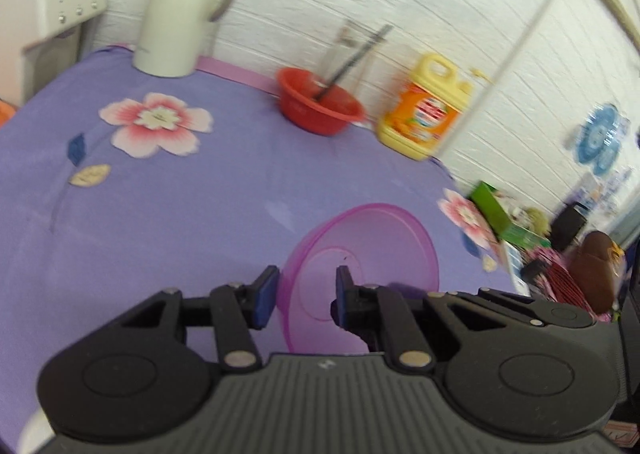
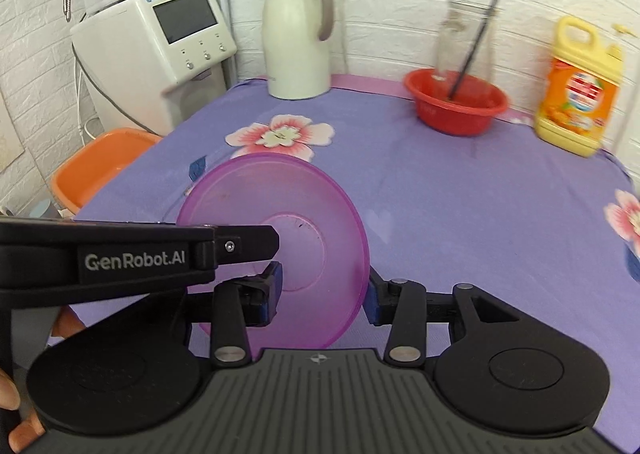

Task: Organize plates and bowls
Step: 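Carry the pink bowl with both grippers and lower it into the white bowl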

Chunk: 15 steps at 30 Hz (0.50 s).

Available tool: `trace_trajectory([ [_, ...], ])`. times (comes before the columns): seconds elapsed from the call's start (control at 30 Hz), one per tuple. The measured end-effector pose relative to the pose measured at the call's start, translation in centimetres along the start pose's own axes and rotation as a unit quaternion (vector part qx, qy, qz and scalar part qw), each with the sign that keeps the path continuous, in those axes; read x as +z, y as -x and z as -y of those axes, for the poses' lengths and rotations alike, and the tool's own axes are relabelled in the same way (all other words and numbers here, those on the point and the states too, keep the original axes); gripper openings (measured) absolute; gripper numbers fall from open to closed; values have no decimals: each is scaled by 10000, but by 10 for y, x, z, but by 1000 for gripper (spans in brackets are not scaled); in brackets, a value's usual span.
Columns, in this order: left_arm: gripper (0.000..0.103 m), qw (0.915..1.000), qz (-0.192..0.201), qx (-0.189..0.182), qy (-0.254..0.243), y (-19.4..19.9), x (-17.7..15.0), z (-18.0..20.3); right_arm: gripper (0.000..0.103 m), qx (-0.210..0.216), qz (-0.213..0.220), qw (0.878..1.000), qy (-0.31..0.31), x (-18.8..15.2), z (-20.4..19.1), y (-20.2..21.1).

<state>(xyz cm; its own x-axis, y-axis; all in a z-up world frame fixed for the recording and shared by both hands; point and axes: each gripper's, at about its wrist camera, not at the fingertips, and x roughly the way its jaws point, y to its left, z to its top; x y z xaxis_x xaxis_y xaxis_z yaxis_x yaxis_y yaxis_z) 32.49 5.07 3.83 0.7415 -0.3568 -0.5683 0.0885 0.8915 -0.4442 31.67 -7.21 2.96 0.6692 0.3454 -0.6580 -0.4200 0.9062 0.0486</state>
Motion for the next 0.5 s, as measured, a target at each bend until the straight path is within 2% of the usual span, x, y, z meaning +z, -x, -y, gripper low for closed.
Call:
trace_trajectory([
  [0.1,10,9995,-94,-227,-197,8,-29,32,76,-241,28,9997,-102,-27,14,33],
  [0.27,10,9973,-363,-457,-439,10,-78,72,78,-601,-56,9976,-331,-73,31,66],
  [0.5,10,9940,-742,-632,-503,10,-117,84,78,-691,-237,9960,-520,-123,45,86],
])
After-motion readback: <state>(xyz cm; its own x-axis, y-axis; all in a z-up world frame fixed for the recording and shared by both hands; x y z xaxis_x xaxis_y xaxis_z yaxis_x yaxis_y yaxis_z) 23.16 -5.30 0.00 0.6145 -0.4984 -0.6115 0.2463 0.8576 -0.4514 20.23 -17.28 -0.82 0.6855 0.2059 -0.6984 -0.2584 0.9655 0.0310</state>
